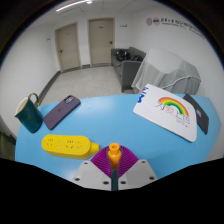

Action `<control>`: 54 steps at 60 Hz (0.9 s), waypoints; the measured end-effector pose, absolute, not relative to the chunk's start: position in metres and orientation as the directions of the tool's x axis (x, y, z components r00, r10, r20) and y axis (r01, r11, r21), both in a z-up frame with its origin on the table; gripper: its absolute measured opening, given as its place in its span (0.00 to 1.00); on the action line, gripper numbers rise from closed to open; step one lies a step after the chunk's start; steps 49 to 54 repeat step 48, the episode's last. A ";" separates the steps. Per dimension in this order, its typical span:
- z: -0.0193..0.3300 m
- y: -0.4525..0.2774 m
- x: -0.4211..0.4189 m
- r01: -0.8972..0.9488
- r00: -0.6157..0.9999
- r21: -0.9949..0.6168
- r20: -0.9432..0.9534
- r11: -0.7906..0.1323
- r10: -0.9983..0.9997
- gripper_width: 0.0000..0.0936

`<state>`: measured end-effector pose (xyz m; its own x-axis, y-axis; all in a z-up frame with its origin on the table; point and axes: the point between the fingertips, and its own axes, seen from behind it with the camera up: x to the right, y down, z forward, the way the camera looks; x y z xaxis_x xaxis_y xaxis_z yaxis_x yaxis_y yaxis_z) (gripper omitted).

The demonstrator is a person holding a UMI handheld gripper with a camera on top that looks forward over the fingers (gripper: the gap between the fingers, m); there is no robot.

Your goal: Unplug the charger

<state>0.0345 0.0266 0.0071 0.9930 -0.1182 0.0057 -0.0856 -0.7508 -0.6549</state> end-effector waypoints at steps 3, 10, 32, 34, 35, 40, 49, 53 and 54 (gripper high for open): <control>-0.007 0.028 0.037 -0.067 0.994 -0.641 0.024 -0.765 -0.107 0.05; -0.014 0.043 0.036 -0.041 0.995 -0.652 0.045 -0.757 -0.093 0.13; 0.029 0.025 0.030 -0.129 0.991 -0.735 -0.121 -0.665 -0.059 0.87; 0.040 0.014 0.030 -0.140 0.989 -0.745 -0.141 -0.652 -0.051 0.86; 0.045 0.008 0.031 -0.143 0.988 -0.750 -0.147 -0.645 -0.048 0.86; 0.077 -0.025 0.040 -0.143 0.987 -0.785 -0.157 -0.602 -0.031 0.86; 0.120 -0.092 0.063 -0.151 0.986 -0.831 -0.168 -0.536 -0.017 0.86; 0.120 -0.092 0.063 -0.151 0.986 -0.831 -0.168 -0.536 -0.017 0.86; 0.120 -0.092 0.063 -0.151 0.986 -0.831 -0.168 -0.536 -0.017 0.86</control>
